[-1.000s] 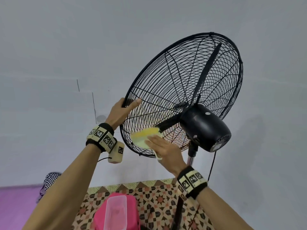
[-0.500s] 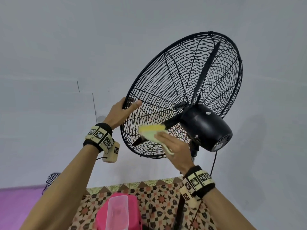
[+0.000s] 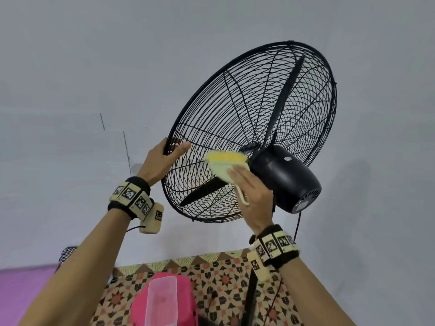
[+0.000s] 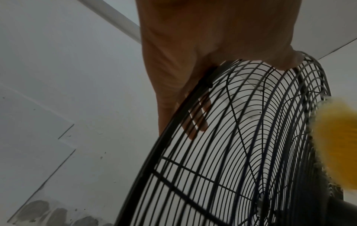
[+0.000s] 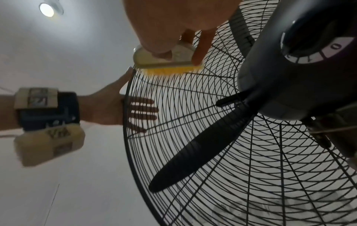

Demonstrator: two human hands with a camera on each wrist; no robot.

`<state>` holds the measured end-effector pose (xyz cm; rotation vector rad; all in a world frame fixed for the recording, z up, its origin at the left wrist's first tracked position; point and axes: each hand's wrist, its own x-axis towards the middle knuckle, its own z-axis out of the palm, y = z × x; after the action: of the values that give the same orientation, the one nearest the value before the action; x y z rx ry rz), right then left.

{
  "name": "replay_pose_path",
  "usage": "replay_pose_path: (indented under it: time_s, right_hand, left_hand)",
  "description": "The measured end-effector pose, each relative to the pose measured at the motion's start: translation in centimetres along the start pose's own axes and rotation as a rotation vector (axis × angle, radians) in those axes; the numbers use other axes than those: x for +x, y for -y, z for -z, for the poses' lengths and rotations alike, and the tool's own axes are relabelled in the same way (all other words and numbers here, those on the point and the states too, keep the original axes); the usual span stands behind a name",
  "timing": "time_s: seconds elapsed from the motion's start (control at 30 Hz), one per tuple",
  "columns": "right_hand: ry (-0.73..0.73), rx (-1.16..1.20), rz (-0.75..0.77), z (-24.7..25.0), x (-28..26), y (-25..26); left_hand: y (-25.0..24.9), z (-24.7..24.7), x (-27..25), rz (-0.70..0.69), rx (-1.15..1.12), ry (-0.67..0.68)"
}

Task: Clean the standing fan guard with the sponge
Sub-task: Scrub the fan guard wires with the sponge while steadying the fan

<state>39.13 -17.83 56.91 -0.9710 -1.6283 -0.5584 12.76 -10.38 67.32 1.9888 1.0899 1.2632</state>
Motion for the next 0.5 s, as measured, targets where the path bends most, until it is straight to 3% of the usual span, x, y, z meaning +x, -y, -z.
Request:
replay_pose_path:
  time_s: [0.07,0.2,0.4,0.5]
  right_hand:
    - [0.025,0.031,-0.037,-0.6,-0.1,-0.4]
    - [0.268,0.031,0.060,-0.8,-2.9,-1.2]
    - [-0.021,0.108,-0.025,-0.2,0.0,-0.3]
    - [0.115,0.070,-0.014,-1.2,-0.9,-0.3]
  left_hand:
    - [0.1,0.0,-0.1,0.008,-0.001,-0.009]
    - [0.6,0.2,-0.1,0.030,-0.002,-0.010]
    - [0.3,-0.2,0.1,0.005,-0.002,-0.002]
    - [1.1,-0.1,0.4,0.020,-0.015,-0.008]
